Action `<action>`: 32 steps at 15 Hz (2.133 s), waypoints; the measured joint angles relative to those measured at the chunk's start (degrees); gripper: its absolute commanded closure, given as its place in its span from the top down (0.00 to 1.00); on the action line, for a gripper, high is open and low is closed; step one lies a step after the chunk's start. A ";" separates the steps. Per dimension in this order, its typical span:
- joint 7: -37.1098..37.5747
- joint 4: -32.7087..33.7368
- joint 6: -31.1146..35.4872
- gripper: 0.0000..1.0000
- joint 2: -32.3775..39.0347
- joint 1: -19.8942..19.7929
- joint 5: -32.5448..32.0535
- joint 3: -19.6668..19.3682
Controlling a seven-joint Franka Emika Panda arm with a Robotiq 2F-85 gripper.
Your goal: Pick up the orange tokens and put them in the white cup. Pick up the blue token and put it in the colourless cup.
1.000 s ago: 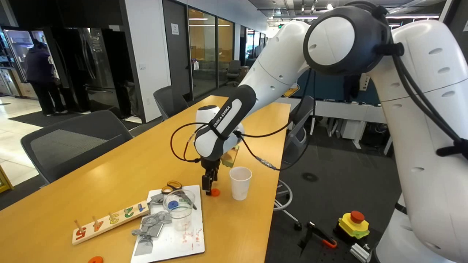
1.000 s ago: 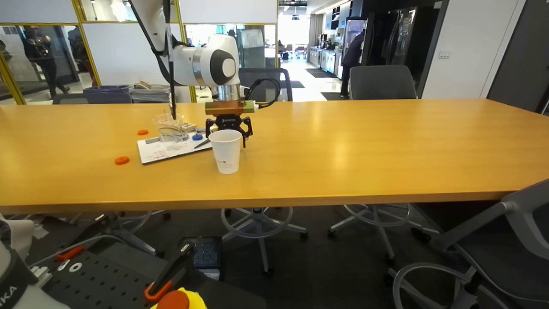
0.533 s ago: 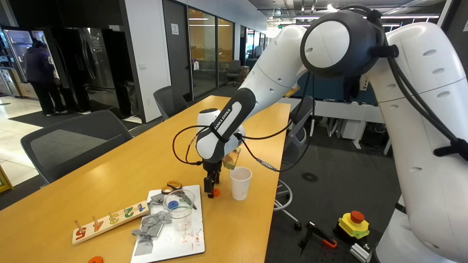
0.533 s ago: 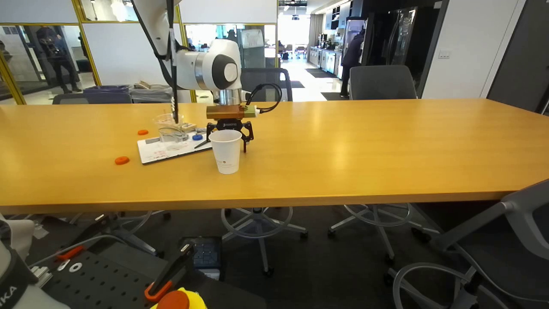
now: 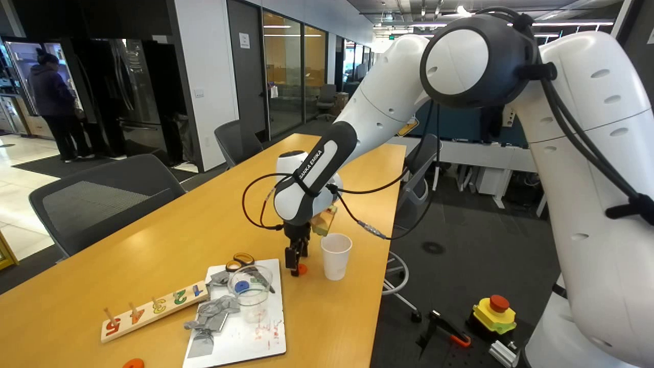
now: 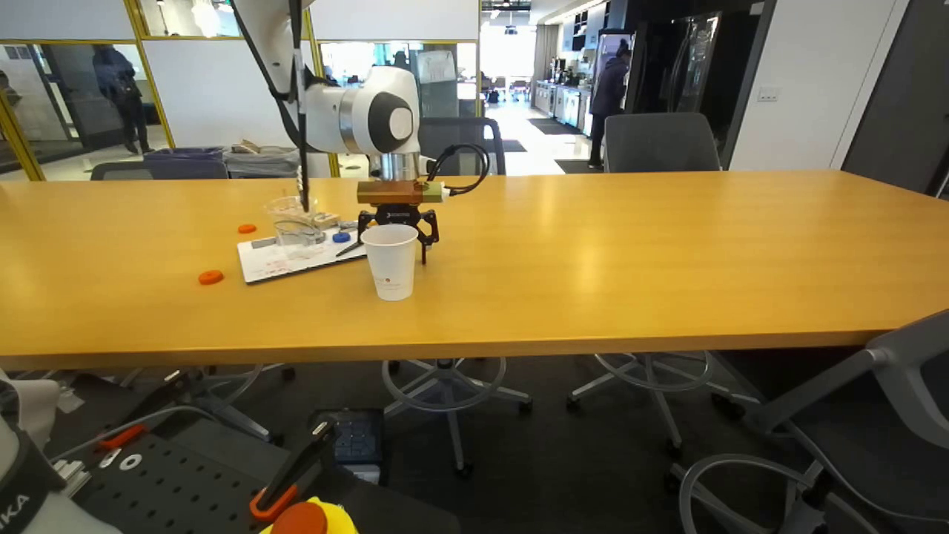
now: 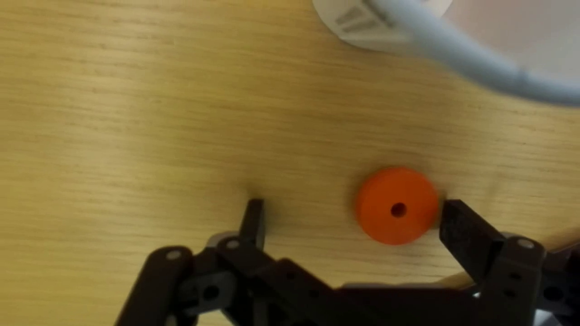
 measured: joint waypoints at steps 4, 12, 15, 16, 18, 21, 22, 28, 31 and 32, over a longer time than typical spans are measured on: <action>0.35 0.11 -0.56 1.00 0.00 -0.06 0.48 0.10; 0.79 0.31 -0.80 1.00 -0.04 -0.08 1.53 0.75; 1.38 0.31 -0.65 1.00 -0.06 -0.05 1.48 0.72; 1.65 0.31 -0.58 1.00 -0.08 0.00 1.35 0.67; 2.28 0.30 -0.29 1.00 -0.10 0.14 0.77 0.55; 3.17 0.24 0.34 1.00 -0.11 0.44 -0.03 0.38; 3.36 0.19 0.36 1.00 -0.11 0.50 -0.06 0.38; 4.68 -0.30 0.38 1.00 -0.12 0.74 -0.10 0.27; 5.05 -0.54 0.37 1.00 -0.32 0.74 -0.10 0.24; 5.13 -0.66 0.37 0.77 -0.43 0.74 -0.10 0.24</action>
